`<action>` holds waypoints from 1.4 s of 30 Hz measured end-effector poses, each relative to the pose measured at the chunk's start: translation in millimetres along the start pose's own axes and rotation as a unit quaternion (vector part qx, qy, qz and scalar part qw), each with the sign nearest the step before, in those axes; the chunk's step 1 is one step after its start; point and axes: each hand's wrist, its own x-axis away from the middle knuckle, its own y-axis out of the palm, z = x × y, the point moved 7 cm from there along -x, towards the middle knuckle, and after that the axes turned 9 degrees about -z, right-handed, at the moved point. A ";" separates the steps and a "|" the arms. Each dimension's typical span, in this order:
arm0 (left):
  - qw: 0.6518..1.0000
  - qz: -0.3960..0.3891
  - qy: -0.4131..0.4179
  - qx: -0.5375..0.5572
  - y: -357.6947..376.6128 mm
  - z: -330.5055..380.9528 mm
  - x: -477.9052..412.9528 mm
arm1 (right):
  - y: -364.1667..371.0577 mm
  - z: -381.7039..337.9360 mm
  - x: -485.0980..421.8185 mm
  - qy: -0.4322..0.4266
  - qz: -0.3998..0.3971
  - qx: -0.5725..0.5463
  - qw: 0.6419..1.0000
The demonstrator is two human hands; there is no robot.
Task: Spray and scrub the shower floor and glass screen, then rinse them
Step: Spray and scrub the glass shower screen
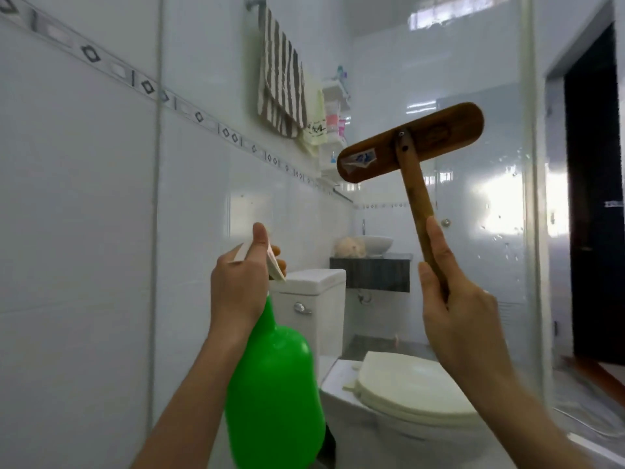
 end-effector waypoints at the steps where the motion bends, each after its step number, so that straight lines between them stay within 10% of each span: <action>1: 1.000 -0.003 0.003 -0.004 -2.1 -5.8 5.0 | 5.6 3.6 11.2 0.001 0.001 -0.004 1.000; 12: 0.999 0.035 0.009 -0.016 -34.4 -24.6 23.7 | 14.8 8.7 48.7 -0.002 0.017 -0.016 1.000; 26: 0.993 -0.109 0.041 -0.022 47.9 -8.6 54.6 | -20.3 3.7 34.1 0.030 0.020 0.074 0.997; 42: 1.000 -0.008 0.026 -0.014 -3.8 -28.1 41.3 | 21.8 3.2 77.8 0.065 -0.049 0.170 0.982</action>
